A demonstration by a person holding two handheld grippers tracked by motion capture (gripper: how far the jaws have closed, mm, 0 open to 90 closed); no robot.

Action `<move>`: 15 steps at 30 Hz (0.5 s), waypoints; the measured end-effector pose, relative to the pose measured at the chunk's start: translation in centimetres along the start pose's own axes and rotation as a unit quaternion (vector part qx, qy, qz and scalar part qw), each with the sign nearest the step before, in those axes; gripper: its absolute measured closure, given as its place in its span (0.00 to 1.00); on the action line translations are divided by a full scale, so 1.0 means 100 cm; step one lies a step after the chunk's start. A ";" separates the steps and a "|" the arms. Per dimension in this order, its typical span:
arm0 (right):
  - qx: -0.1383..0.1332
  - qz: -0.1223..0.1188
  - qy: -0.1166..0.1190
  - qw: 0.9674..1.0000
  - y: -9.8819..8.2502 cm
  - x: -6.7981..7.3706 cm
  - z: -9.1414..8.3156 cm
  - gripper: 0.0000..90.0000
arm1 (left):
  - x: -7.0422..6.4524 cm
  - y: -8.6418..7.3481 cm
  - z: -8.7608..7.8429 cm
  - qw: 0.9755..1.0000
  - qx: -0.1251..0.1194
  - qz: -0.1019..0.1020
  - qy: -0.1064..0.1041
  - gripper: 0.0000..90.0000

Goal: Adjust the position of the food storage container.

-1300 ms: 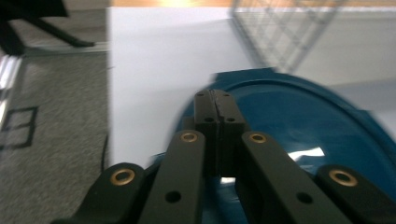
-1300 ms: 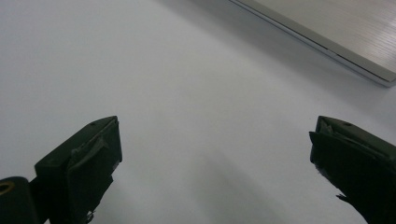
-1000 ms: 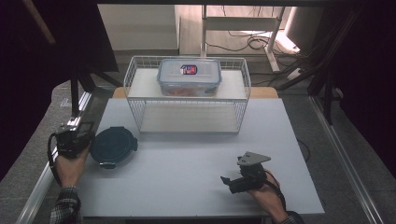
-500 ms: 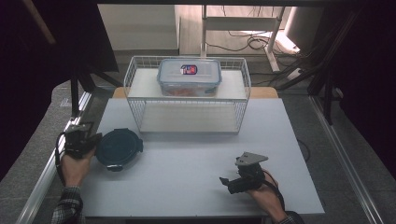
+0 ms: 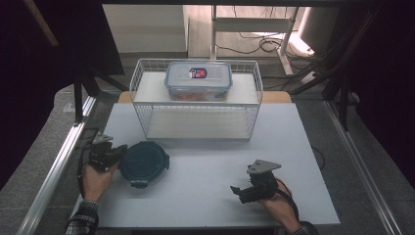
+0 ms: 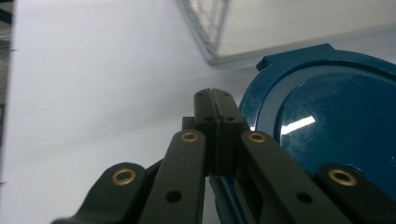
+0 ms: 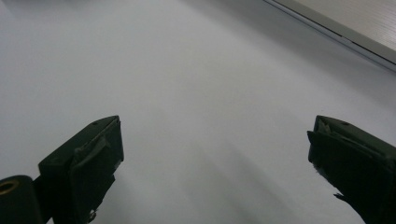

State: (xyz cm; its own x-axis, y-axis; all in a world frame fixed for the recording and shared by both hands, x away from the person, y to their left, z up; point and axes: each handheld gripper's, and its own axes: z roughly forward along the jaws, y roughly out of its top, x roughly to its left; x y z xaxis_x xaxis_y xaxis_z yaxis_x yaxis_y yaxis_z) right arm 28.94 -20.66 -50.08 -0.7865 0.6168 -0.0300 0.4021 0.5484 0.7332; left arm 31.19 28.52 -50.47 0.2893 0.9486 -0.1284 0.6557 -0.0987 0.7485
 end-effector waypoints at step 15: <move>0.000 0.001 -0.005 1.000 -0.002 -0.003 -0.003 0.04 | 0.002 -0.033 -0.023 0.999 0.035 -0.026 0.004 1.00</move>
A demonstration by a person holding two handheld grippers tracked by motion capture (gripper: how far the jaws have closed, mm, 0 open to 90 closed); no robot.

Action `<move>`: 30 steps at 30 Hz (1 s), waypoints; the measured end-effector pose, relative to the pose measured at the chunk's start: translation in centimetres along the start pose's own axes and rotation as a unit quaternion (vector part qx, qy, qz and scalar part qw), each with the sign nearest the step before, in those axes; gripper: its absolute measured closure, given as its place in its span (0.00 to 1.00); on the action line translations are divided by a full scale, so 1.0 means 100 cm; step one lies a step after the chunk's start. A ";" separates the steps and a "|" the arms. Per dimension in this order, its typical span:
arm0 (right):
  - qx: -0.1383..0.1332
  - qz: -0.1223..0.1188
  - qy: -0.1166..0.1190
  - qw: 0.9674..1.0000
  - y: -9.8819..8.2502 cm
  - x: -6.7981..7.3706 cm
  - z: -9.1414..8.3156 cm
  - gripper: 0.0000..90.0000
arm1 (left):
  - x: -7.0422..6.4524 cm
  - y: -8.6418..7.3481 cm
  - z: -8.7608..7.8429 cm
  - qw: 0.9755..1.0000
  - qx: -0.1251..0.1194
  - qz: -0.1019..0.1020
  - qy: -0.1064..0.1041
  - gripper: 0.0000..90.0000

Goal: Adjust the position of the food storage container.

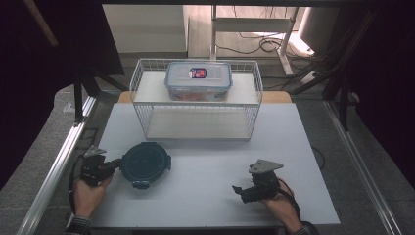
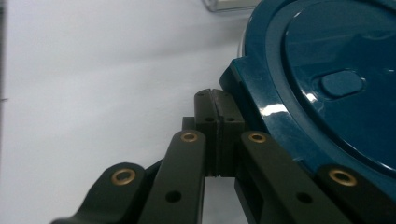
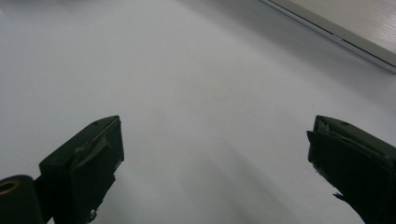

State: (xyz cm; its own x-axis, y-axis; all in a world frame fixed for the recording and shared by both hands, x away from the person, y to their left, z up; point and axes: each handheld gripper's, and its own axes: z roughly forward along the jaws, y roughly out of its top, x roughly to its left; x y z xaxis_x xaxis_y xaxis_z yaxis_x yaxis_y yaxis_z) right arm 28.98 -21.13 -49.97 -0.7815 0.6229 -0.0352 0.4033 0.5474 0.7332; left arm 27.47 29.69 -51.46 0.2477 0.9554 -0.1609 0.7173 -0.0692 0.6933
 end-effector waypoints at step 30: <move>0.007 0.004 0.003 1.000 -0.001 -0.001 0.004 0.04 | -0.094 0.018 0.033 0.991 0.008 0.056 -0.124 1.00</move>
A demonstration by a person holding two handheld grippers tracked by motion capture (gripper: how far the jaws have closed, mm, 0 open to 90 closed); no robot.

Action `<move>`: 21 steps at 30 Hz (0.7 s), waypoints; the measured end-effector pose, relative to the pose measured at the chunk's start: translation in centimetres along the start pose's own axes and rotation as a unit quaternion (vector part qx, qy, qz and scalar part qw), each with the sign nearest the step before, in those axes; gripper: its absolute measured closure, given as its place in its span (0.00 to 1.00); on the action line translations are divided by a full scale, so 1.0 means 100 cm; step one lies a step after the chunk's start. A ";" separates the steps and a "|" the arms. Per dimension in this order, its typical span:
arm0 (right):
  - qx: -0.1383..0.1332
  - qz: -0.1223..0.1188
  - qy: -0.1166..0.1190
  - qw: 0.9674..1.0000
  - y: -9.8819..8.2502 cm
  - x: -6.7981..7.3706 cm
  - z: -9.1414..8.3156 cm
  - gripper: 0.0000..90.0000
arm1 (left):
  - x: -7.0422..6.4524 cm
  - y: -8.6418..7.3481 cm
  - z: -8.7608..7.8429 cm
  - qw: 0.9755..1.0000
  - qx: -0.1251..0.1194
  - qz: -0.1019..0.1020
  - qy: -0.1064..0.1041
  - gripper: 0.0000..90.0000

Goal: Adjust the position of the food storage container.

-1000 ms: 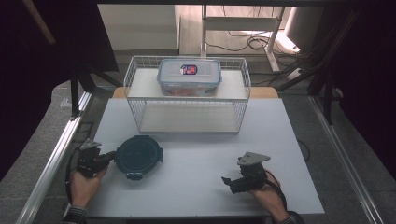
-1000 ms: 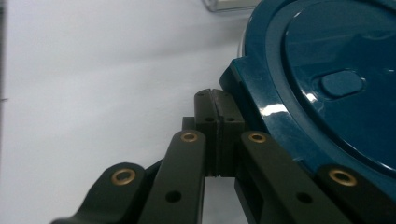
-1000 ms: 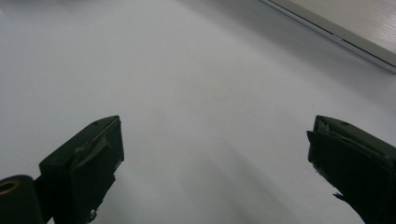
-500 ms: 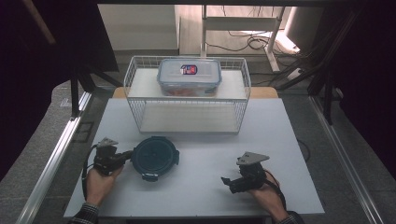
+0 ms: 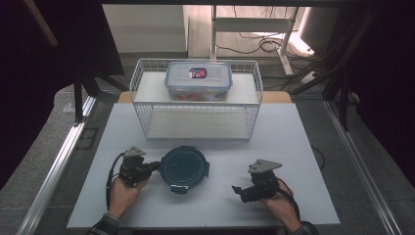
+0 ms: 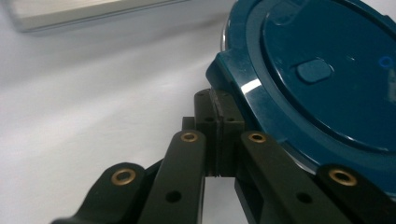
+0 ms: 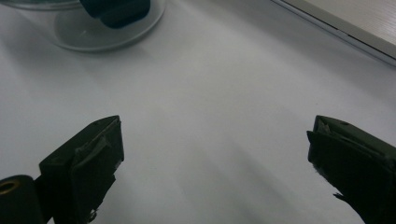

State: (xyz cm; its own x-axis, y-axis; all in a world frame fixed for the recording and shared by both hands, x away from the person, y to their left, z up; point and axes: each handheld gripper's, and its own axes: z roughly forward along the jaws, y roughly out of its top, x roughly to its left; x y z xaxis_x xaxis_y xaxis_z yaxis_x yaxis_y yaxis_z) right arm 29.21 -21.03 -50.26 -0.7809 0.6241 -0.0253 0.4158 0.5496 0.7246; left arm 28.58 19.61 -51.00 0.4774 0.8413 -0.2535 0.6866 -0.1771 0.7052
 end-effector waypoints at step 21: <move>0.004 0.001 -0.004 1.000 -0.001 0.000 0.000 0.04 | -0.028 0.000 0.008 0.999 -0.005 0.047 -0.011 0.94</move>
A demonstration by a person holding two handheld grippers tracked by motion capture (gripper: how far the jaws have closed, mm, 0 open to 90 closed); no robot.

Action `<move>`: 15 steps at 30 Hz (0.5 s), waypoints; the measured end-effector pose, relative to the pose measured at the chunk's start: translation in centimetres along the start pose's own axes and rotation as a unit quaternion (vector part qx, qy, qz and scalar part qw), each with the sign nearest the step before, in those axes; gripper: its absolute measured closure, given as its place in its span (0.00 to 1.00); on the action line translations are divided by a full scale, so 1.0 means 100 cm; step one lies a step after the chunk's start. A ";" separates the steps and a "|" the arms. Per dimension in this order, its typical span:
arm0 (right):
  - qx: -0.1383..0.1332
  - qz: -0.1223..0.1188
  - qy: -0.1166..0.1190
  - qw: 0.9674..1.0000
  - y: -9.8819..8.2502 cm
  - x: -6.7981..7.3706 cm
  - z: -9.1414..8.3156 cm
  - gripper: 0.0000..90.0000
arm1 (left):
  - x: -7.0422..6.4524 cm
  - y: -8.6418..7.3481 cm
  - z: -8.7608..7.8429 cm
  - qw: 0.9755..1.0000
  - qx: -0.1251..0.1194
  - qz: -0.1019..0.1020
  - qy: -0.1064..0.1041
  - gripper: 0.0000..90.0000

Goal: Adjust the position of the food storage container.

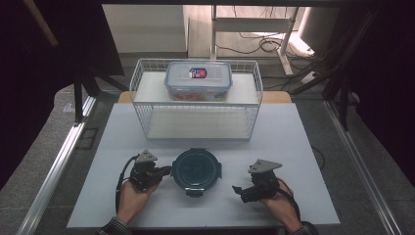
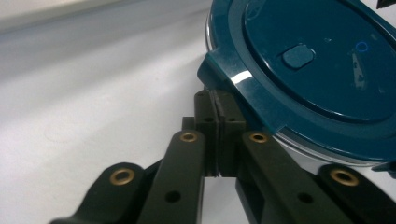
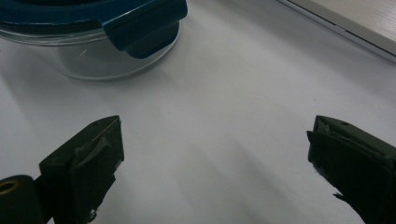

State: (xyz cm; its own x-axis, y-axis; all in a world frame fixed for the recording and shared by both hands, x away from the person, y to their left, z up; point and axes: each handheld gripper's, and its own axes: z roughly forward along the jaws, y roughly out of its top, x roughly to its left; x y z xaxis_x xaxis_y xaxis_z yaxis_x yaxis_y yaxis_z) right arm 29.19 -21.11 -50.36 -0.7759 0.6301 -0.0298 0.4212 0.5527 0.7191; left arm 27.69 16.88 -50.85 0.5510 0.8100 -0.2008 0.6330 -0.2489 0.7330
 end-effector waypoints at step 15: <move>-0.008 0.003 0.001 1.000 0.000 0.000 -0.003 0.04 | 0.015 -0.018 -0.031 0.999 -0.044 0.012 -0.006 0.25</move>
State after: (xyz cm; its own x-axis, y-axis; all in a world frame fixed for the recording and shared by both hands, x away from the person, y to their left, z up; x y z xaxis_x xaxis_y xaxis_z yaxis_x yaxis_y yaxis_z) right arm 29.06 -21.28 -50.17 -0.7750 0.6315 -0.0241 0.4174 0.5400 0.7309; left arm 25.74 20.17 -50.47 0.5718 0.7982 -0.1896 0.5698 -0.2202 0.7917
